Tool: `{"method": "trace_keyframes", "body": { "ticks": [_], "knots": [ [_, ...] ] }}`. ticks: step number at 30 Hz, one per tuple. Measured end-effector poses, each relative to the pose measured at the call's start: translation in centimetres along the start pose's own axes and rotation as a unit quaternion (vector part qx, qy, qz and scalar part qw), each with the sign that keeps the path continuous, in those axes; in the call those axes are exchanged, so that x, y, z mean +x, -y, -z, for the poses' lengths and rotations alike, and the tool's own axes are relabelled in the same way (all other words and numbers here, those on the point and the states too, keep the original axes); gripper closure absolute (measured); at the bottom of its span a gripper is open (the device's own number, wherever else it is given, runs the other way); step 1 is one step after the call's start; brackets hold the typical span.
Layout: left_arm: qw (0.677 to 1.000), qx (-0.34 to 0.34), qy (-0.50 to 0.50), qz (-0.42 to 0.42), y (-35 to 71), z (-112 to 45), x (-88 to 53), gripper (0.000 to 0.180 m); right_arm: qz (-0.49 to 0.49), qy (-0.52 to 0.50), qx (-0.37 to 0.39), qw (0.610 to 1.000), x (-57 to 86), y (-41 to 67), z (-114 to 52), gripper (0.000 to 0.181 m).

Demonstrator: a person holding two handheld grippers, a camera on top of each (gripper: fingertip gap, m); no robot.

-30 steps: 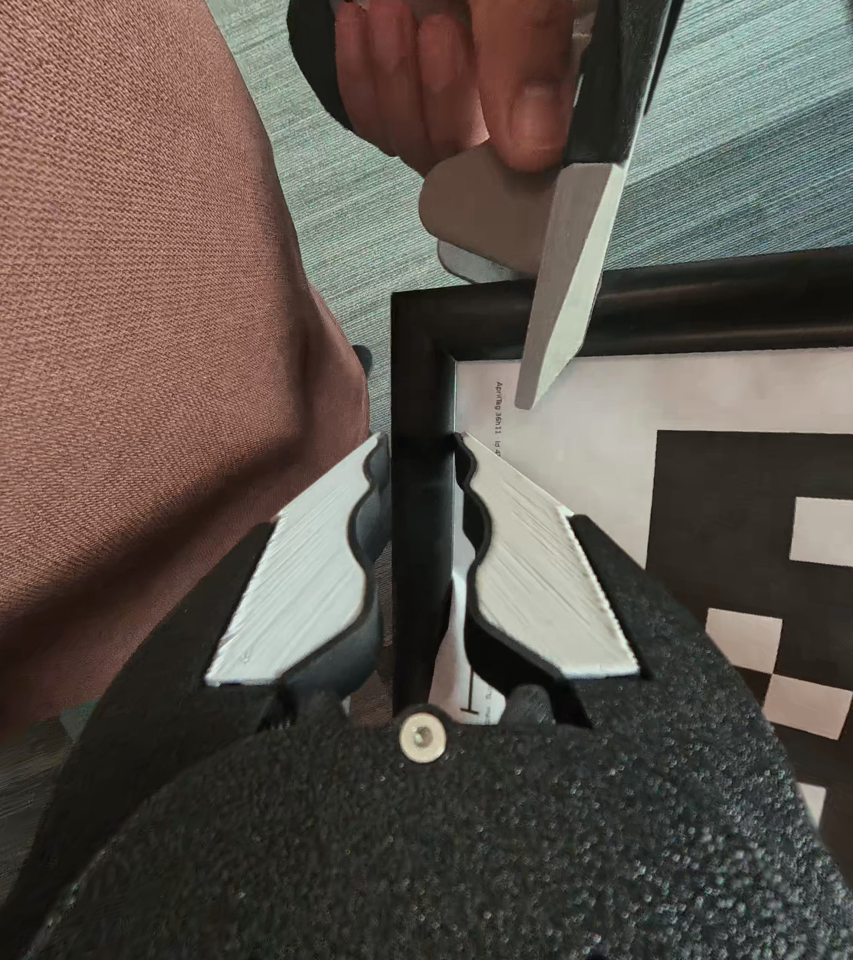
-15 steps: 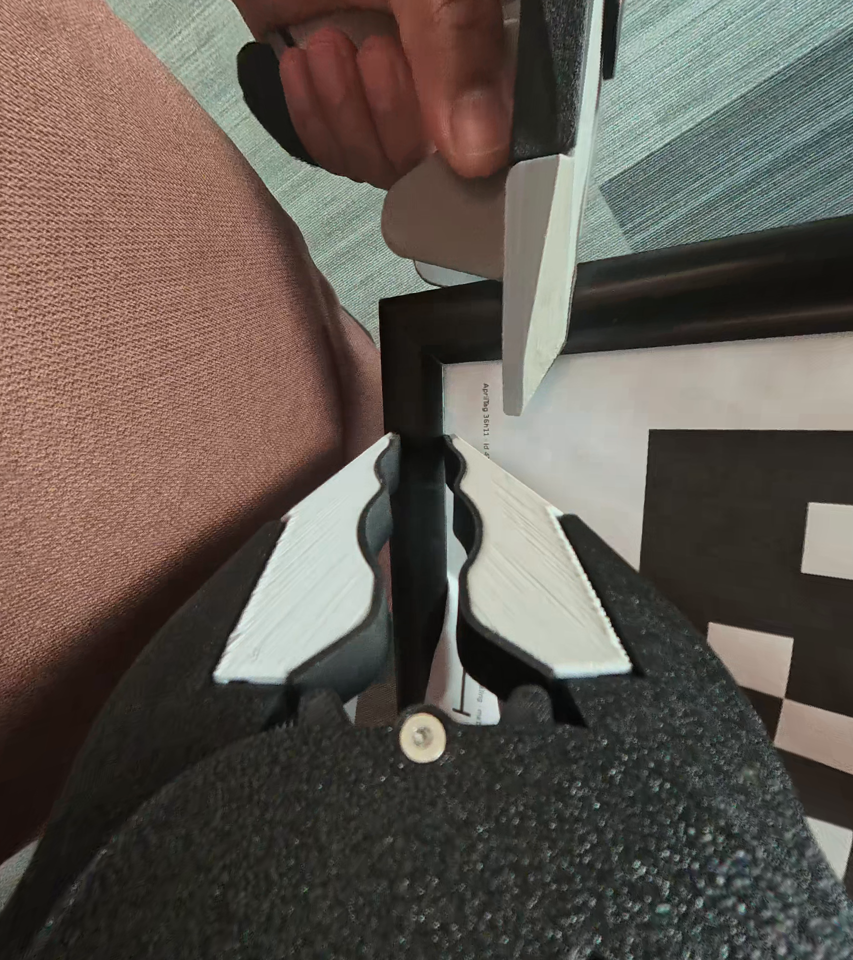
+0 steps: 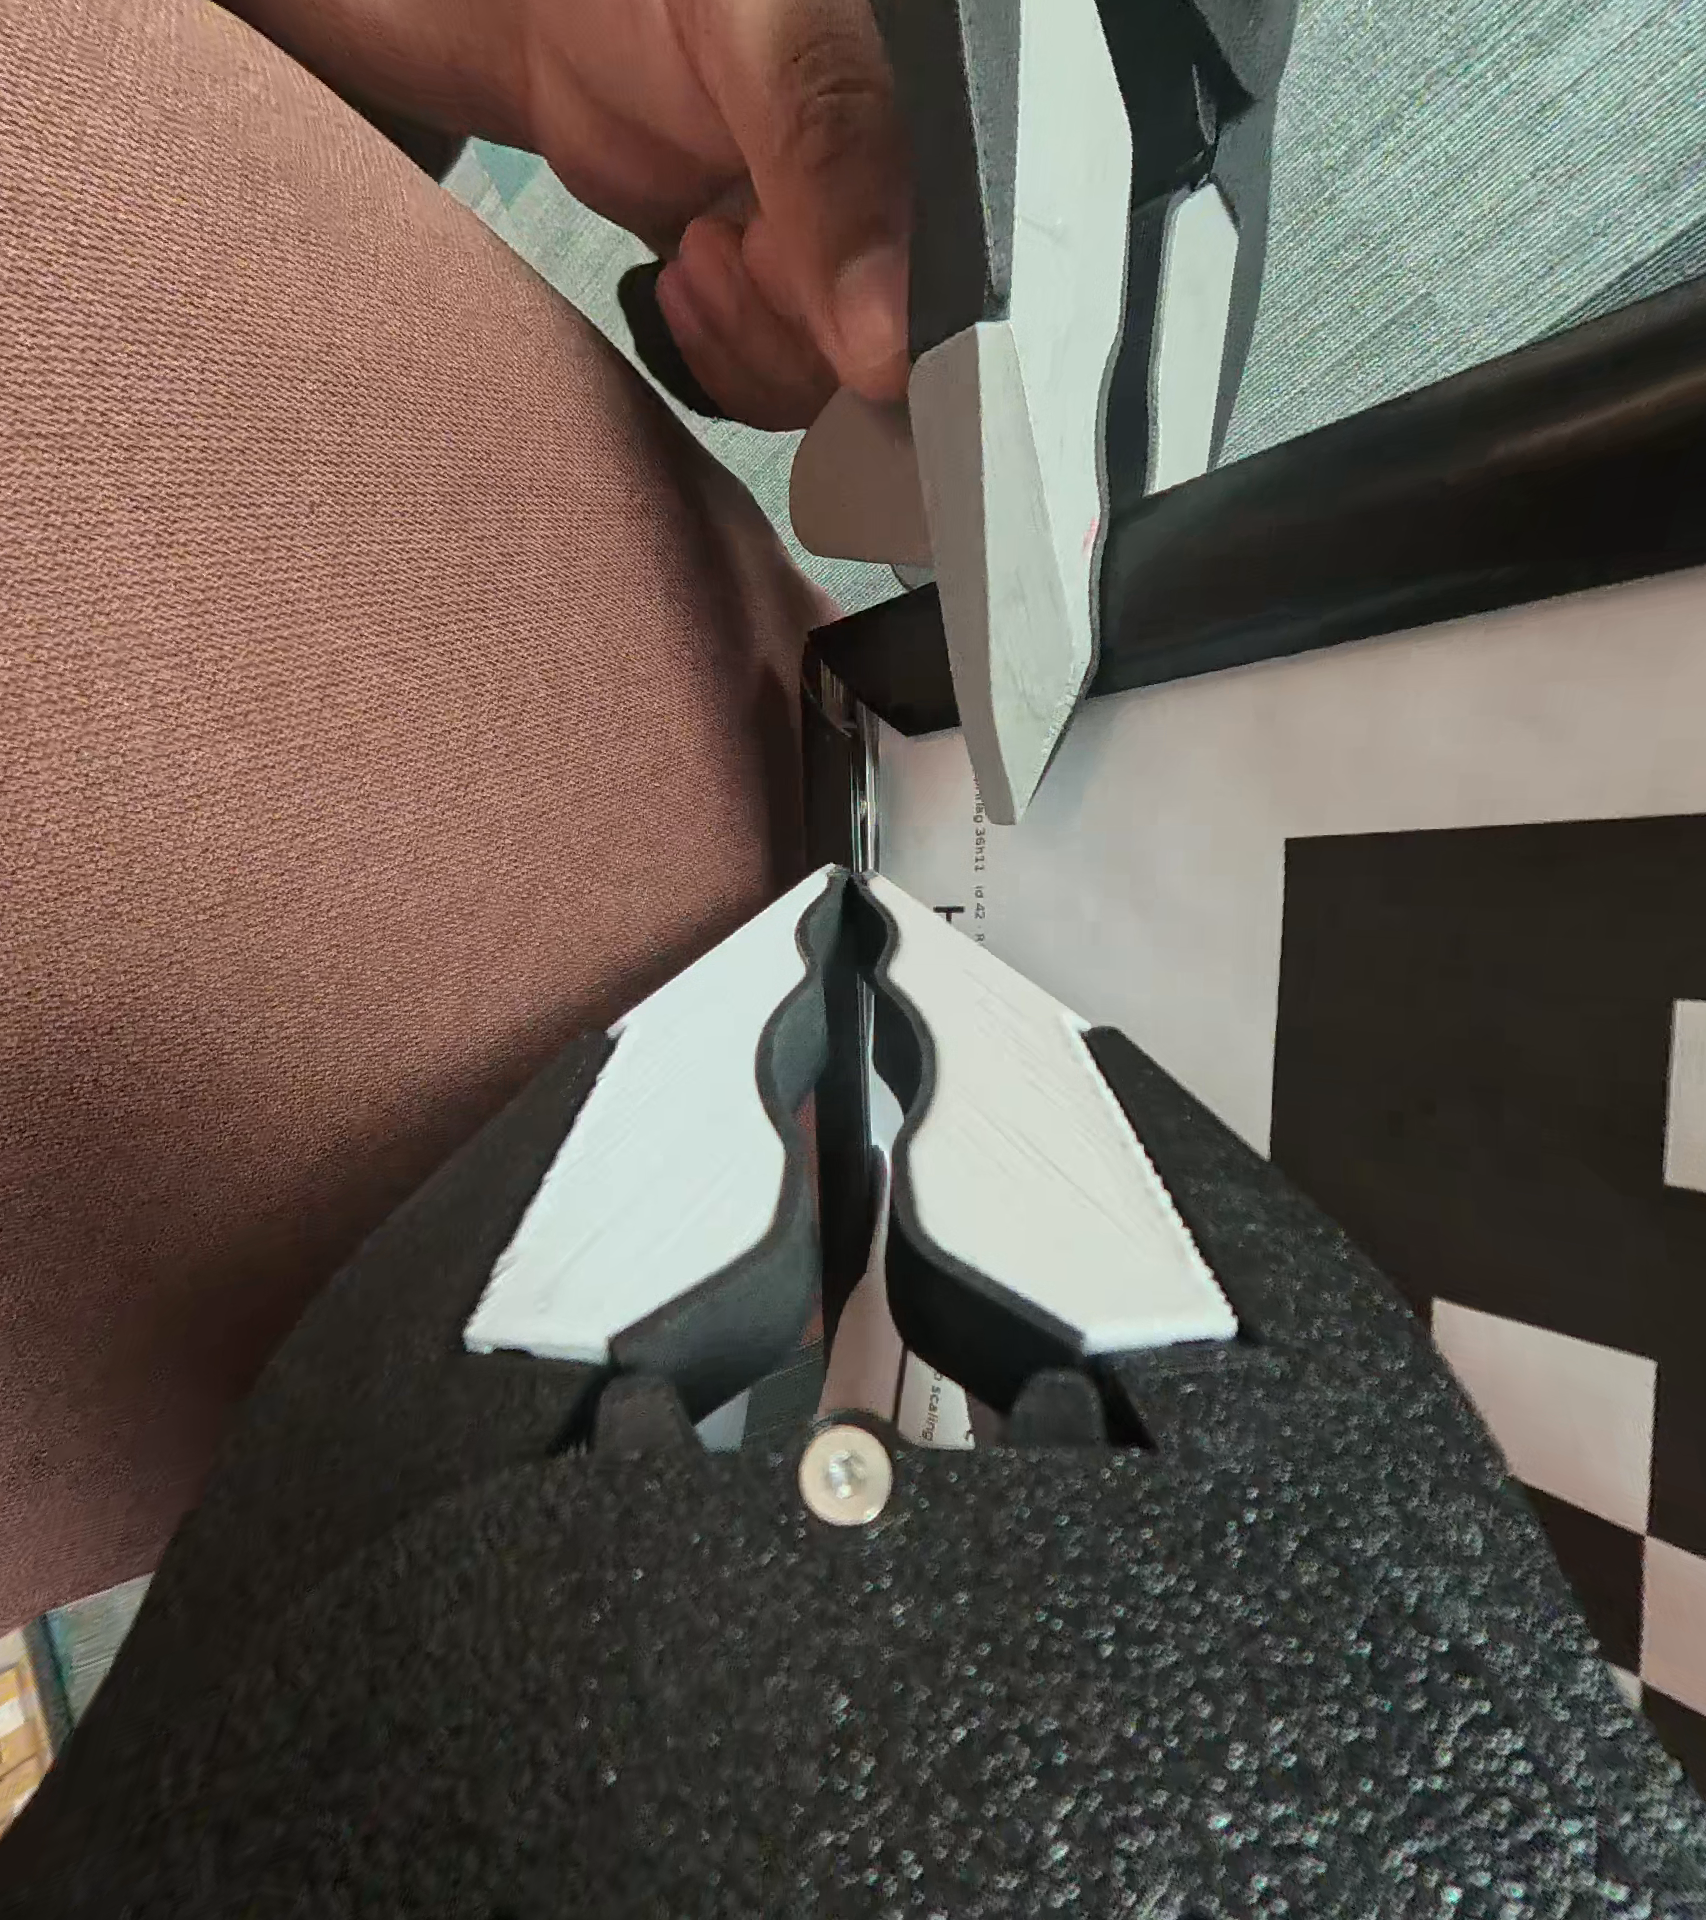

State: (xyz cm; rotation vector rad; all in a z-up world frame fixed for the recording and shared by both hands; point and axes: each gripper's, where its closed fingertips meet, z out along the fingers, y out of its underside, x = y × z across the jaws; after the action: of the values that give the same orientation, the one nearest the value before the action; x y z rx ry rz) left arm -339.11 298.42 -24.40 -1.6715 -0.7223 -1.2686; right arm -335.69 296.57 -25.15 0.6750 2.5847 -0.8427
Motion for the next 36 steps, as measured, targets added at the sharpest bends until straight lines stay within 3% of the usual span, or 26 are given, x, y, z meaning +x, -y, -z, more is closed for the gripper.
{"method": "trace_keyframes", "body": {
  "ticks": [6, 9, 11, 15, 18, 23, 30, 33, 36],
  "knots": [
    [1.0, 0.009, 0.012, 0.0, 0.1, -0.1, -0.2, 0.171, 0.001, -0.008, -0.014, 1.0, -0.6, -0.1, 0.0, 0.181],
    [0.998, 0.061, 0.029, 0.0, 2.3, 0.9, -0.7, 0.171, 0.006, 0.069, -0.045, 0.997, -4.4, -1.0, -1.8, 0.181],
    [0.996, 0.072, 0.044, -0.016, 3.7, 1.9, -0.7, 0.171, 0.054, 0.012, -0.071, 0.996, -4.0, -1.6, -2.8, 0.181],
    [0.999, 0.045, 0.022, -0.004, 2.9, 2.6, -0.3, 0.171, 0.01, -0.025, 0.044, 0.999, -2.7, 3.2, 1.8, 0.181],
    [1.0, 0.027, 0.013, -0.006, 2.3, 2.2, -0.1, 0.171, 0.002, -0.125, 0.048, 0.991, 0.2, 2.4, 5.9, 0.181],
    [0.998, 0.006, 0.039, -0.038, 1.9, 1.8, -0.1, 0.17, -0.11, -0.341, 0.016, 0.934, 7.6, -5.1, 12.9, 0.166],
    [0.993, -0.005, 0.097, -0.071, 2.6, 2.7, -1.0, 0.167, -0.279, -0.359, 0.134, 0.88, 8.6, -10.2, 14.8, 0.113],
    [0.99, -0.019, 0.11, -0.082, 2.7, 2.6, -1.1, 0.166, -0.31, -0.355, 0.149, 0.869, 8.7, -11.2, 14.6, 0.114],
    [0.99, -0.025, 0.11, -0.082, 2.9, 2.2, -1.0, 0.162, -0.313, -0.387, 0.133, 0.857, 9.2, -12.0, 14.8, 0.129]
  ]
}}
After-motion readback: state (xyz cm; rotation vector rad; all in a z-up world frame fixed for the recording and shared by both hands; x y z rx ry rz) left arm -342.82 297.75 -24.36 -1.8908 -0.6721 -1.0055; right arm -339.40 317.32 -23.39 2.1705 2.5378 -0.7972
